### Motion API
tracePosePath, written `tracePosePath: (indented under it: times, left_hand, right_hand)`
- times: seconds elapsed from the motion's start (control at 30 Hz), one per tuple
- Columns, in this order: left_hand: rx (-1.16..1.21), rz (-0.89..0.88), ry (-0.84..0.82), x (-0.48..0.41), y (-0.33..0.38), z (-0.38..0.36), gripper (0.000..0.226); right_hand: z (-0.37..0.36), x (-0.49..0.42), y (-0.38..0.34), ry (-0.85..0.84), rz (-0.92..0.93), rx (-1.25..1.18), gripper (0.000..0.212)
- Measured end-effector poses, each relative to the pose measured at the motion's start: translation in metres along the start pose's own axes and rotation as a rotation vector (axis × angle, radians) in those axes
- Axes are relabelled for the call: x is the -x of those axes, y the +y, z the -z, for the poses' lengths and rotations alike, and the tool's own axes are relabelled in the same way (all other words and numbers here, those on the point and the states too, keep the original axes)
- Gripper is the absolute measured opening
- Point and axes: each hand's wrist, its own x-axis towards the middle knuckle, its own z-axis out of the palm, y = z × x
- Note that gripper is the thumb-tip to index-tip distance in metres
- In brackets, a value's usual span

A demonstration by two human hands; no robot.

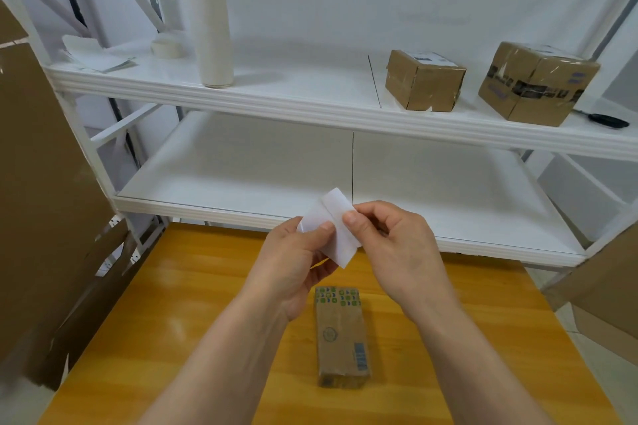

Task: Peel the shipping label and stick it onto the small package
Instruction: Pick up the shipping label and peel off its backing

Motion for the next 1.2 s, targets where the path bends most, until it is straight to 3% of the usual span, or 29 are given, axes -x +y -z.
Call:
tracePosePath:
  times: [0.27,0.53,0.83,0.93,1.1,1.2]
  left_hand:
    - [-0.053,-0.046,0.006,0.003,-0.002,0.003,0.017]
    - [-0.019,-0.007,-0.06,0.008,0.002,0.002,0.019]
    - [-0.162,-0.206,0.108,0.013,-0.005,-0.006,0.044]
    - [-0.246,-0.273,0.087,0.014,-0.006,-0.007,0.027]
    - [-0.199,-0.211,0.057,0.018,-0.006,-0.009,0.006]
    - [-0.175,-0.208,0.078,0.016,-0.007,-0.008,0.013]
  right_hand:
    - [-0.001,0.002,0.001,-0.022,-0.087,-0.037,0.01]
    - [0.002,0.003,0.0,0.001,-0.193,-0.276,0.005]
    - [0.004,0.007,0.002,-0.006,-0.153,-0.25,0.004]
    - [0.003,0.007,0.002,0.002,-0.15,-0.253,0.003]
    - [0.004,0.007,0.002,0.001,-0.139,-0.246,0.005]
    - [0.008,0.007,0.002,-0.005,-0.148,-0.262,0.007]
